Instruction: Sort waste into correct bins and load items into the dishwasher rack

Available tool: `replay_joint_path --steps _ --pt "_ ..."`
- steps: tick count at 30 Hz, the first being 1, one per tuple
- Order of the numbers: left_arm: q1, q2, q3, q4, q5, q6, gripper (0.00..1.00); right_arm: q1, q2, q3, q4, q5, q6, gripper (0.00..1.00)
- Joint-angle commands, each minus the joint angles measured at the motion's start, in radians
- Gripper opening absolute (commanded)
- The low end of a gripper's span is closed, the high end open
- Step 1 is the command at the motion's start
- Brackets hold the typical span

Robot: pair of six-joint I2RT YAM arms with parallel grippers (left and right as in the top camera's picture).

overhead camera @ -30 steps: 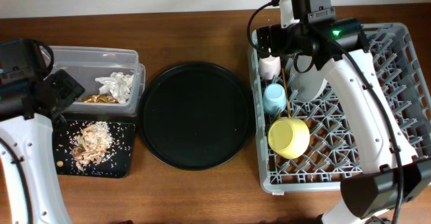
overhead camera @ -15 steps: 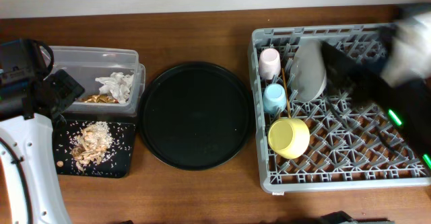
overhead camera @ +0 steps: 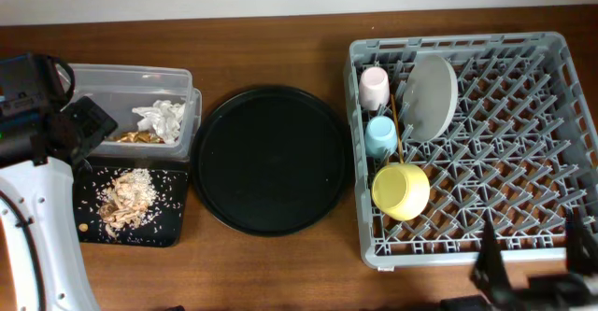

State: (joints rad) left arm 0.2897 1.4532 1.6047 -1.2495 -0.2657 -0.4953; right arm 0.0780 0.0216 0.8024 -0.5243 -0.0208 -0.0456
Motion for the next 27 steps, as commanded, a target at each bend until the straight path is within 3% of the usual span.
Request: replay_joint_path --steps 1,3,8,15,27 --pt "0.006 -0.001 0.005 -0.002 0.000 -0.013 0.99 -0.013 0.004 -0.245 0.241 -0.027 0.001 0.98" --pt "0.006 -0.001 0.005 -0.002 0.000 -0.013 0.99 -0.014 -0.003 -0.431 0.393 -0.024 0.002 0.98" --pt "0.006 -0.001 0.005 -0.002 0.000 -0.013 0.99 -0.014 -0.018 -0.654 0.436 -0.024 0.002 0.98" --pt "0.006 -0.001 0.005 -0.001 0.000 -0.013 0.99 -0.014 -0.018 -0.791 0.436 -0.024 0.004 0.98" --pt "0.006 -0.001 0.005 -0.002 0.000 -0.013 0.99 -0.014 -0.017 -0.797 0.450 -0.021 0.009 0.99"
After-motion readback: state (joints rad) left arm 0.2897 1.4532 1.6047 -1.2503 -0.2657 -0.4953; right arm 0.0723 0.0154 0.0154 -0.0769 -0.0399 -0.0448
